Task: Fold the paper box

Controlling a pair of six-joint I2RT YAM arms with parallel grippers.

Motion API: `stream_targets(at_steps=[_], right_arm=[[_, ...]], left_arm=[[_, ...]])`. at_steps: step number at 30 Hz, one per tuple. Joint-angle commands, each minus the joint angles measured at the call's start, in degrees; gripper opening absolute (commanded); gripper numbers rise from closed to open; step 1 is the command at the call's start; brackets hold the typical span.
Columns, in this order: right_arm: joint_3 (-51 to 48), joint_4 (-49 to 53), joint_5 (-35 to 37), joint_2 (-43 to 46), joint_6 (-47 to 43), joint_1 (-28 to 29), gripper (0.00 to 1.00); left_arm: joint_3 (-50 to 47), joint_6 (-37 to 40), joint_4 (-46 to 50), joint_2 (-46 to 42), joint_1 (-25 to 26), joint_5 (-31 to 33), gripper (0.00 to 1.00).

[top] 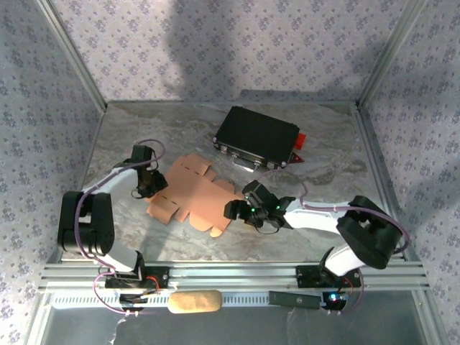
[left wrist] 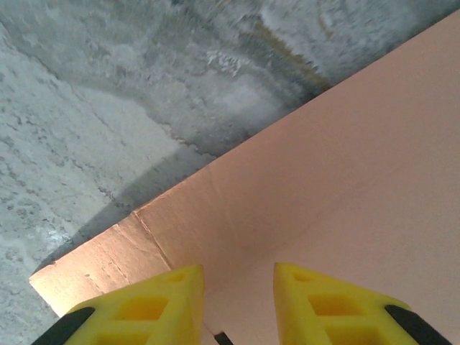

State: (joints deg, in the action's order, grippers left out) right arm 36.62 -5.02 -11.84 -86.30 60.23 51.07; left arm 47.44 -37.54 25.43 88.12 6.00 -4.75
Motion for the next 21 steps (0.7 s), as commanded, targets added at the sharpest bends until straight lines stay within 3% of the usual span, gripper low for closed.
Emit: stream_targets(at_steps=[1,12,21], right_arm=[[0.6,-5.8,-3.3,-2.7,3.5,-0.1,0.75],[-0.1,-15.0,-5.4,-6.2,6.7,-2.1,0.68],[3.2,-10.0,-3.3,-4.0,6.0,-2.4,0.63]], left_arm=[[-0.7,0.6,-1.7,2.0,-0.3,-0.7,0.28],[-3.0,-0.1,-4.5,4.0,0.2,-0.6,0.27],[-2.7,-0.3,-3.8,2.4,0.5,-0.6,0.27]])
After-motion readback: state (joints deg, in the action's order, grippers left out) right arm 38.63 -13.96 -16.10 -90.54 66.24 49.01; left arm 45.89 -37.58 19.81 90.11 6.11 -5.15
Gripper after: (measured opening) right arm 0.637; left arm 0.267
